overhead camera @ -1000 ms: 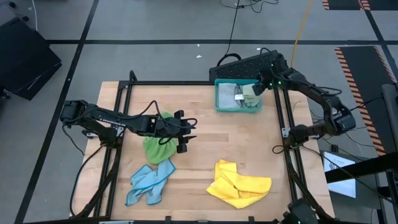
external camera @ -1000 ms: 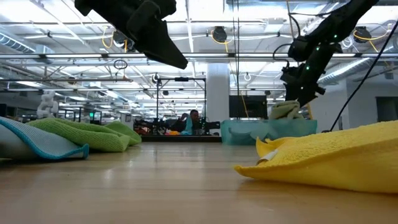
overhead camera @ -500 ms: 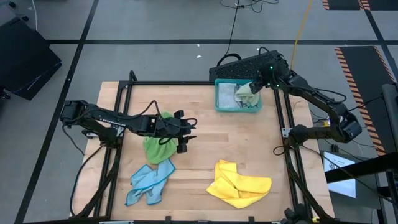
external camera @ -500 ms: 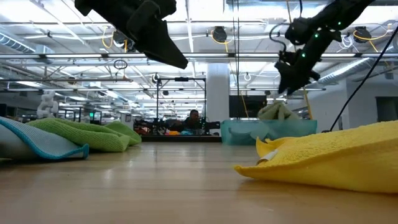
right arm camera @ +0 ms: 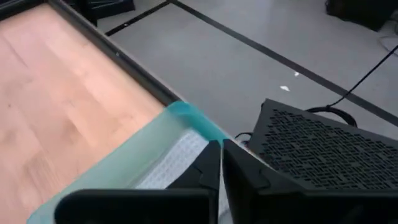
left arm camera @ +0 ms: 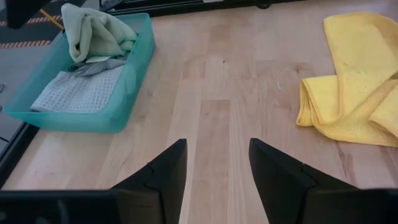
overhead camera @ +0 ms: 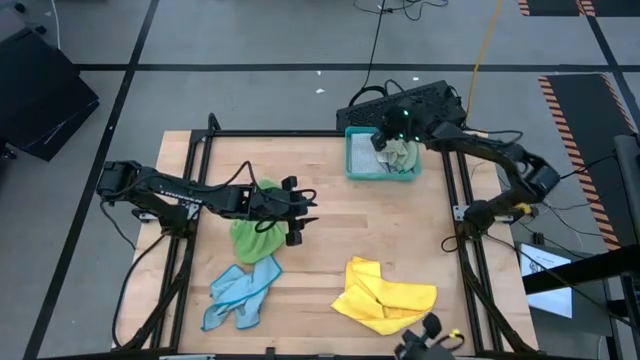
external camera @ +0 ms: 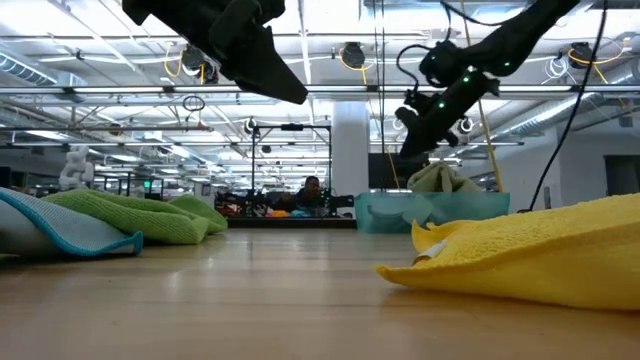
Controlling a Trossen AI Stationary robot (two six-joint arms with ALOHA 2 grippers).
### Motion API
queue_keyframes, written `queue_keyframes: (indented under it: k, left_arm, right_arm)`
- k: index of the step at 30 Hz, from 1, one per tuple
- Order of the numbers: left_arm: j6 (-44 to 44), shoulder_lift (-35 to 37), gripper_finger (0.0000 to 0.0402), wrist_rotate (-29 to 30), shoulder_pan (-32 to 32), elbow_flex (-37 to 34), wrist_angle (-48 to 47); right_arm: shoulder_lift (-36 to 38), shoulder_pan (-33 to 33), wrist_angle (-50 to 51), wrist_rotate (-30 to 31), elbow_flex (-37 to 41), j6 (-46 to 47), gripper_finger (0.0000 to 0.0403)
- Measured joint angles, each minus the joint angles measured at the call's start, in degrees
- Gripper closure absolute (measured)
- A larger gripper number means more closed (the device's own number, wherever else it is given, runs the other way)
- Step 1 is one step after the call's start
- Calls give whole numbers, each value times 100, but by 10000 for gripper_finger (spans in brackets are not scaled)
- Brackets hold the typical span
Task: Fold microfiber towels
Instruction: Put the folded light green microfiber cloth into the bin
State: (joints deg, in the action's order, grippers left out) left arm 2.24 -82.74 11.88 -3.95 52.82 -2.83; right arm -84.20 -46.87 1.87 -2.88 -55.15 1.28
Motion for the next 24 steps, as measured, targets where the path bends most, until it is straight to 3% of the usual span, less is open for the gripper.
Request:
queue_keyframes:
  k: [6,11,17,24]
  left_arm:
    - [4,0,227,0,0,0,-2]
    - [9,0,227,0,0,0,-7]
    - [46,0,227,0,0,0,-7]
    - [48,0,227,0,0,0,-2]
  right_arm:
    - [-628,-66,1375,-15,-585,-212,393]
    - [-356,-68,1707,10,-165,-119,400]
    - [162,-90,814,283,956,83,402]
    - [260,-149,-701,255,2092,254,402]
